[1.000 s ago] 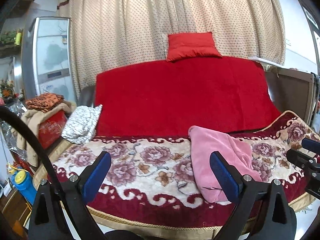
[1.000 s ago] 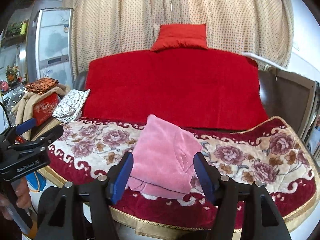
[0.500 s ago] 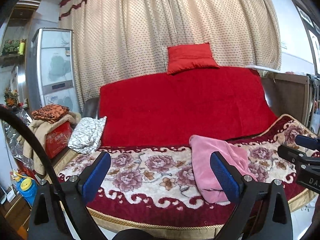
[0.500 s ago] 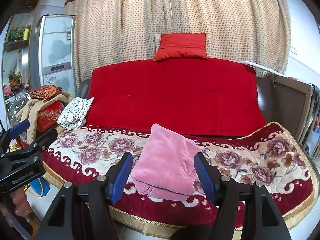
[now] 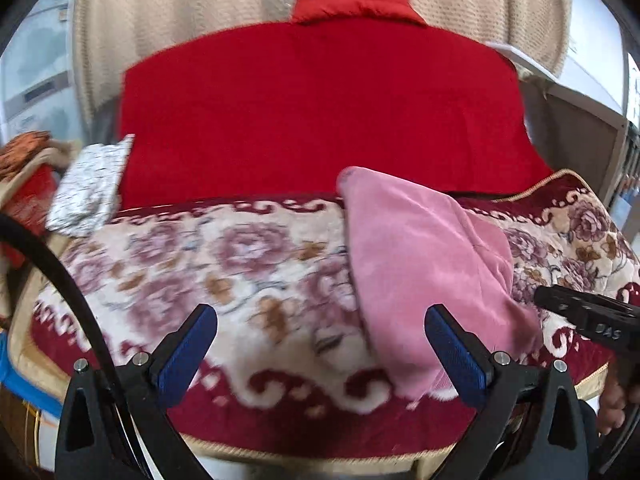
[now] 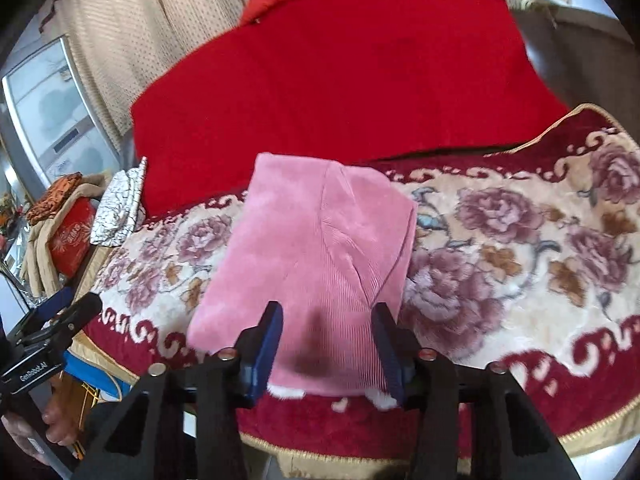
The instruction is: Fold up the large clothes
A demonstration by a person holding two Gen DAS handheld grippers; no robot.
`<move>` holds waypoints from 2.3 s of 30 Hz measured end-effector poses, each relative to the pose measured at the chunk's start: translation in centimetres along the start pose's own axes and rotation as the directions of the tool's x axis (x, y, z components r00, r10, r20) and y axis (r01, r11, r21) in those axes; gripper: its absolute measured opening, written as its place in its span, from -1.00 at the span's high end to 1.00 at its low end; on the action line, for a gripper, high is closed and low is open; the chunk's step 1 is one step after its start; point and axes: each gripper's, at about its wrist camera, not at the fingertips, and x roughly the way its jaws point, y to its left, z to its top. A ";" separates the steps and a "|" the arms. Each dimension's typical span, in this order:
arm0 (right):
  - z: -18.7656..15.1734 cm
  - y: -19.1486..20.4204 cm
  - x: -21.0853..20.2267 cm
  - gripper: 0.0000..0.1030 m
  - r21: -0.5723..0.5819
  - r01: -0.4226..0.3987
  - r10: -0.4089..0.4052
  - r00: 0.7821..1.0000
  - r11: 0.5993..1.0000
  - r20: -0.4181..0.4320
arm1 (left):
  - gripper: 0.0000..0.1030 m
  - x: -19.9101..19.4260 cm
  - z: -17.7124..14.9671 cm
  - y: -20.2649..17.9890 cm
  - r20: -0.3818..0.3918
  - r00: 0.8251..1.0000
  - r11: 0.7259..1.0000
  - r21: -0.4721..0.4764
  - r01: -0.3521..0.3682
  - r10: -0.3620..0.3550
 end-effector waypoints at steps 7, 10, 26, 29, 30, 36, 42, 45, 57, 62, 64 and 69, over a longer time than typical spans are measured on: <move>4.5 -0.1 4.3 0.23 0.034 -0.044 0.043 0.999 0.998 0.024 | -1.00 6.1 1.1 -3.4 -0.077 0.996 0.998 0.055 0.040 -0.036; 6.9 -0.4 6.1 0.23 0.059 -0.052 0.051 0.999 0.997 0.017 | -1.00 8.1 0.7 -4.4 -0.117 0.992 0.995 0.087 0.048 -0.037; 9.2 -2.2 13.4 0.23 0.082 -0.020 0.029 0.994 0.996 -0.105 | -1.00 11.0 -1.4 -1.7 -0.121 0.955 0.961 0.022 0.275 -0.270; 8.4 -2.4 10.2 0.21 0.062 -0.025 0.029 0.998 0.998 -0.059 | -1.00 10.0 -0.8 -0.9 -0.072 0.966 0.968 0.029 0.251 -0.248; 8.1 -2.4 9.4 0.21 0.062 -0.034 0.038 0.998 0.997 -0.052 | -1.00 9.6 -0.6 -0.5 -0.053 0.967 0.968 0.020 0.251 -0.249; 4.8 -2.0 9.1 0.21 0.037 -0.028 0.031 0.994 0.999 -0.106 | -1.00 9.4 -0.4 0.4 -0.055 0.959 0.961 -0.010 0.278 -0.278; 4.5 -1.4 9.4 0.20 0.015 0.005 -0.003 0.993 1.000 -0.116 | -1.00 9.9 -1.2 -0.2 -0.109 0.960 0.965 0.022 0.263 -0.259; 5.9 -1.4 8.4 0.18 0.017 -0.009 0.010 0.997 1.000 -0.076 | -1.00 9.5 -1.0 0.2 -0.080 0.962 0.965 0.012 0.261 -0.260; 8.9 -2.2 13.1 0.15 0.054 0.051 -0.042 0.986 0.997 -0.160 | -1.00 11.4 -0.1 -0.1 -0.110 0.948 0.954 -0.030 0.299 -0.300; 11.1 -0.6 12.6 0.15 -0.006 0.026 -0.026 0.995 1.000 -0.100 | -1.00 10.8 0.3 0.1 -0.071 0.945 0.948 -0.031 0.317 -0.318; 12.0 0.1 13.6 0.15 -0.012 0.016 -0.017 0.994 1.000 -0.106 | -1.00 11.2 0.3 0.1 -0.082 0.948 0.952 -0.033 0.306 -0.308; 12.2 0.9 18.2 0.09 -0.006 0.033 -0.033 0.980 0.999 -0.197 | -1.00 12.7 0.2 0.4 -0.114 0.947 0.954 -0.046 0.297 -0.300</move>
